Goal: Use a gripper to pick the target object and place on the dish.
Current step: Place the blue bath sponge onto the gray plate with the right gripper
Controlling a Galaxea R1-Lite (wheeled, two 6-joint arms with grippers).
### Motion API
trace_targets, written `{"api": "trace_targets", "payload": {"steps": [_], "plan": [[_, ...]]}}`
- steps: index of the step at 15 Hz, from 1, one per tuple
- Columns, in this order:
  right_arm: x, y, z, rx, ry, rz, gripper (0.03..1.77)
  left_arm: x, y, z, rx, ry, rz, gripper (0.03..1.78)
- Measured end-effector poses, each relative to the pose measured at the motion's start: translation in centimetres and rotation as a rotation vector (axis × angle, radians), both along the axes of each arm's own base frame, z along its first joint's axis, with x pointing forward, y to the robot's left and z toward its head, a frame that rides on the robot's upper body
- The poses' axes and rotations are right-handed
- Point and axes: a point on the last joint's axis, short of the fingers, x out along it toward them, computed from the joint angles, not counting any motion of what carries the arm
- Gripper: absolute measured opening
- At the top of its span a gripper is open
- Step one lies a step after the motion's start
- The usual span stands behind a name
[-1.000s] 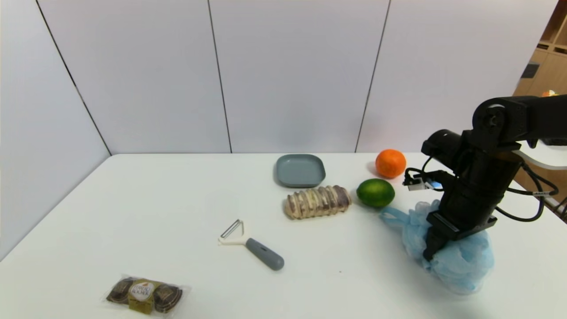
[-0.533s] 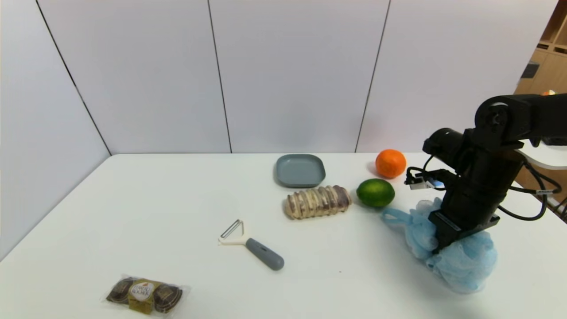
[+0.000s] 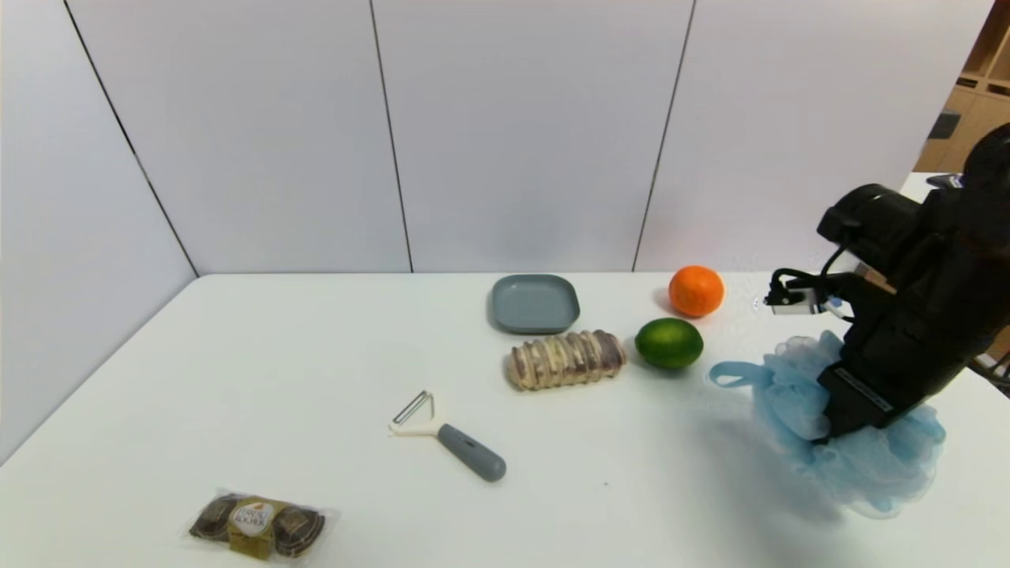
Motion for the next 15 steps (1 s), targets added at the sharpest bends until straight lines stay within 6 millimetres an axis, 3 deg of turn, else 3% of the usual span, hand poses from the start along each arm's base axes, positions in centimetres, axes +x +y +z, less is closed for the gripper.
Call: {"api": "trace_targets", "payload": {"steps": [3, 5, 11, 13, 15], "plan": [[-1.8, -0.2, 2.9, 0.021, -0.137, 0.003, 0.73, 0.0, 0.0, 0.0, 0.000, 0.000, 0.000, 1.69], [-1.8, 0.1, 5.6, 0.054, -0.316, 0.001, 0.73, 0.0, 0.0, 0.0, 0.000, 0.000, 0.000, 1.69], [1.7, 3.3, 13.0, 0.180, -0.862, 0.065, 0.72, 0.0, 0.0, 0.0, 0.000, 0.000, 0.000, 1.69], [3.5, 5.0, 13.9, 0.215, -0.973, 0.100, 0.72, 0.0, 0.0, 0.0, 0.000, 0.000, 0.000, 1.69], [5.5, 7.2, 13.4, 0.254, -1.045, 0.142, 0.72, 0.0, 0.0, 0.0, 0.000, 0.000, 0.000, 1.69]]}}
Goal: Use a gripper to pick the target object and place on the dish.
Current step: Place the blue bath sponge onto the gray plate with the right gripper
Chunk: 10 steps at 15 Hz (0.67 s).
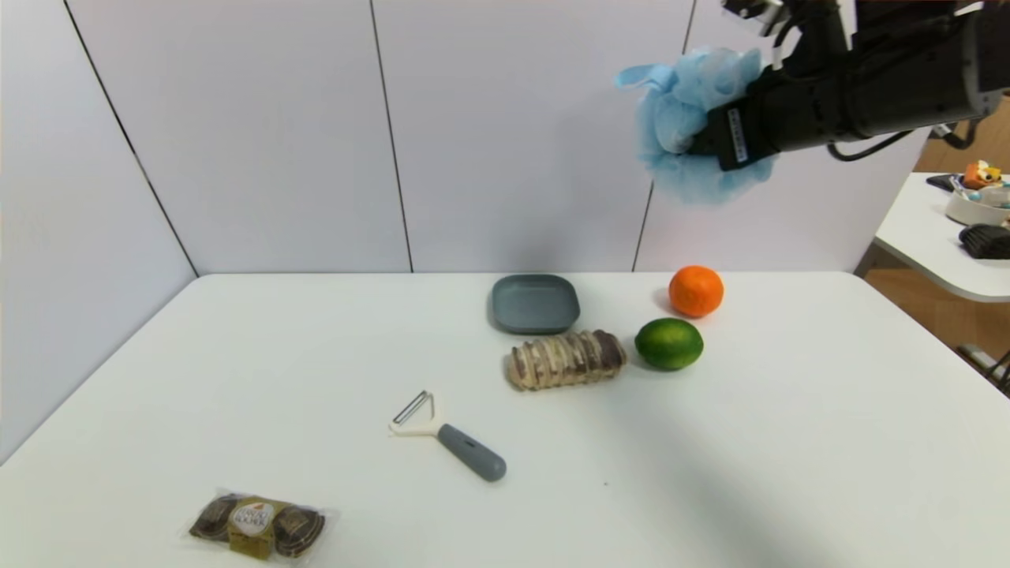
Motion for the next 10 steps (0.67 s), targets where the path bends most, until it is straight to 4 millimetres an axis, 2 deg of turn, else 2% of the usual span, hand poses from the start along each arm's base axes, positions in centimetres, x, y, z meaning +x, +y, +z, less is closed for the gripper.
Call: {"api": "trace_targets", "payload": {"steps": [4, 10], "plan": [[3.1, 4.0, -4.1, -0.034, 0.072, 0.073, 0.72, 0.0, 0.0, 0.0, 0.000, 0.000, 0.000, 1.69], [7.4, 8.7, -11.3, -0.078, 0.153, 0.134, 0.72, 0.0, 0.0, 0.0, 0.000, 0.000, 0.000, 1.69]]}}
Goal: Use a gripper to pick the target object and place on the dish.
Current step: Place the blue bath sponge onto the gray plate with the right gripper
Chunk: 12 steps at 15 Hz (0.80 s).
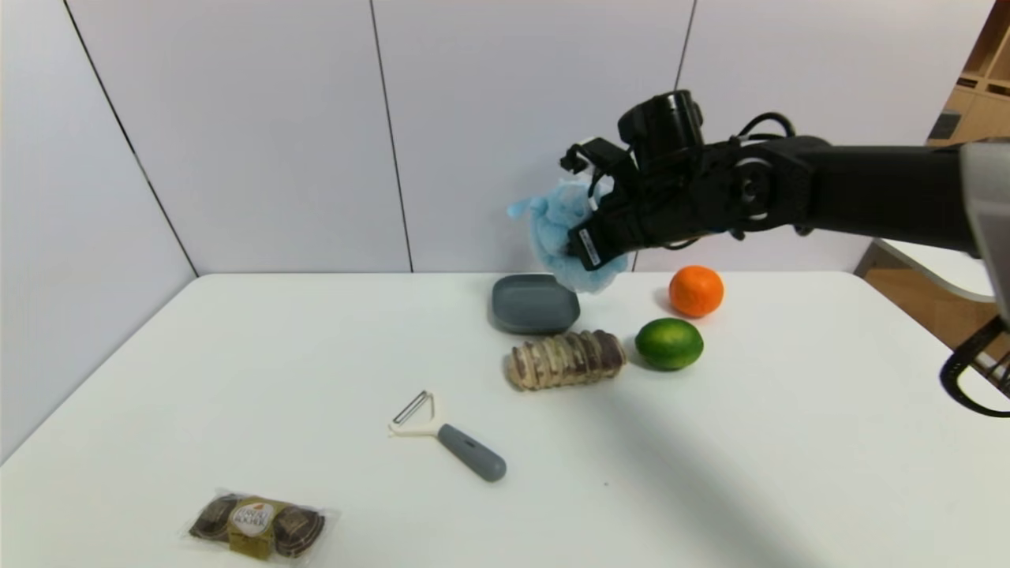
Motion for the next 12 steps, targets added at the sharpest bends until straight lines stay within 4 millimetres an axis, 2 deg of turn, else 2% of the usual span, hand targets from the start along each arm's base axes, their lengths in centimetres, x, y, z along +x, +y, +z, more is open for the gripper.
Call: {"api": "trace_targets", "payload": {"steps": [5, 9, 12], "plan": [[2.8, 3.7, -5.0, 0.001, -0.074, 0.061, 0.71, 0.0, 0.0, 0.0, 0.000, 0.000, 0.000, 1.69], [4.0, 4.1, -7.5, -0.021, -0.066, 0.064, 0.71, 0.0, 0.0, 0.0, 0.000, 0.000, 0.000, 1.69], [4.4, 3.5, -8.1, -0.032, -0.050, 0.053, 0.71, 0.0, 0.0, 0.0, 0.000, 0.000, 0.000, 1.69]]}}
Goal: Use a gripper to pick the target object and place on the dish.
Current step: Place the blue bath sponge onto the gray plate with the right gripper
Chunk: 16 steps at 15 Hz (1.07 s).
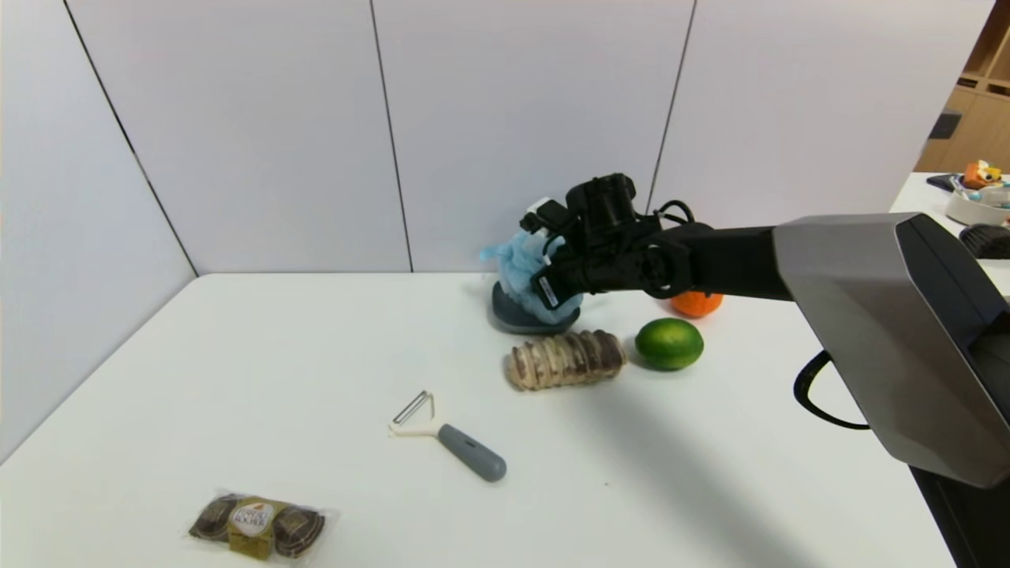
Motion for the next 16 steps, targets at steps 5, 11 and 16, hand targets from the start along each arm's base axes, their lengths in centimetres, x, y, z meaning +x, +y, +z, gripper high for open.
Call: {"api": "trace_targets", "payload": {"steps": [5, 11, 16], "plan": [[0.03, -0.32, 0.01, -0.006, 0.011, -0.005, 0.71, 0.00, 0.00, 0.00, 0.000, 0.000, 0.000, 1.69], [-0.25, -0.19, 0.27, -0.009, 0.016, -0.001, 0.70, 0.00, 0.00, 0.00, 0.001, 0.000, 0.000, 1.69], [-0.64, 0.45, 0.28, -0.022, 0.011, 0.021, 0.80, 0.00, 0.00, 0.00, 0.000, 0.000, 0.000, 1.69]]}}
